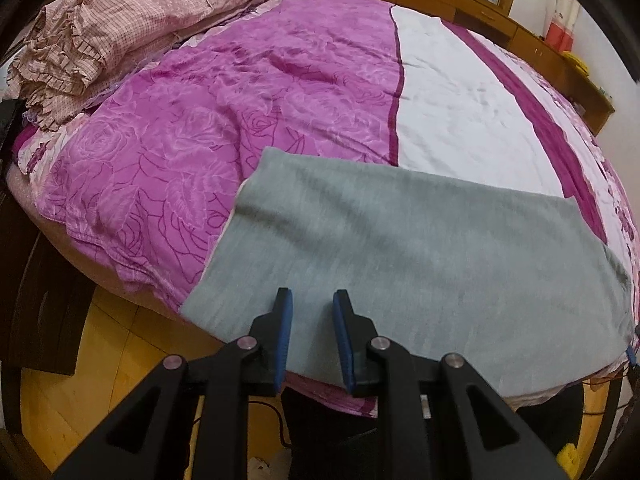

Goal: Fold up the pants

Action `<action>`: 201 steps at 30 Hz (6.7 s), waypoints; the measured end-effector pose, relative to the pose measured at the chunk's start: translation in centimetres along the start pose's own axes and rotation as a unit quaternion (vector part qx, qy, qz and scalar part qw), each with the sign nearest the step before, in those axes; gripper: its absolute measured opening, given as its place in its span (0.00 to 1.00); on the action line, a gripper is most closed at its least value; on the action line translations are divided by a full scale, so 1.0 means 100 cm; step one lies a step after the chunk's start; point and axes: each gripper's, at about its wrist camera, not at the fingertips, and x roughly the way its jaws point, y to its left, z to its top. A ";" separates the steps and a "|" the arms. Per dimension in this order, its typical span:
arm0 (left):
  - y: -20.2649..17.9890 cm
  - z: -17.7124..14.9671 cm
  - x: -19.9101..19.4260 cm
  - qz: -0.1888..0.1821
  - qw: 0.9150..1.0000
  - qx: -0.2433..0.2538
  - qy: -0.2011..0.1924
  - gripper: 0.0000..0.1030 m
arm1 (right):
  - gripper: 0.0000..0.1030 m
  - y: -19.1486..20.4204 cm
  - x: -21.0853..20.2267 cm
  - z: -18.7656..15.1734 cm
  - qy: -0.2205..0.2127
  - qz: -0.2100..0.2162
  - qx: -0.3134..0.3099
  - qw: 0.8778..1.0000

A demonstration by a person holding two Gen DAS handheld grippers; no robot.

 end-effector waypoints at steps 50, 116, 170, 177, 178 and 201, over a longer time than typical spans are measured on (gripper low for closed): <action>-0.001 0.005 0.008 0.006 1.000 -0.006 0.017 0.23 | 0.22 0.016 0.040 -0.017 -0.034 -0.052 0.006 0.998; 0.060 -0.015 -0.031 0.002 0.999 -0.030 -0.036 0.23 | 0.05 0.343 0.148 -0.196 0.119 0.020 -0.400 0.909; -0.096 -0.014 0.015 -0.110 0.994 0.026 -0.005 0.47 | 0.33 0.210 0.093 -0.160 0.112 -0.010 -0.391 0.913; -0.112 -0.018 0.023 -0.067 0.995 0.067 -0.026 0.50 | 0.33 0.203 0.088 -0.154 0.110 0.016 -0.363 0.925; -0.114 -0.017 0.023 -0.059 0.996 0.066 -0.024 0.51 | 0.33 0.202 0.086 -0.151 0.113 0.021 -0.355 0.928; -0.117 -0.017 0.009 -0.068 0.996 0.044 -0.045 0.30 | 0.33 0.158 0.083 -0.126 0.090 0.008 -0.272 0.958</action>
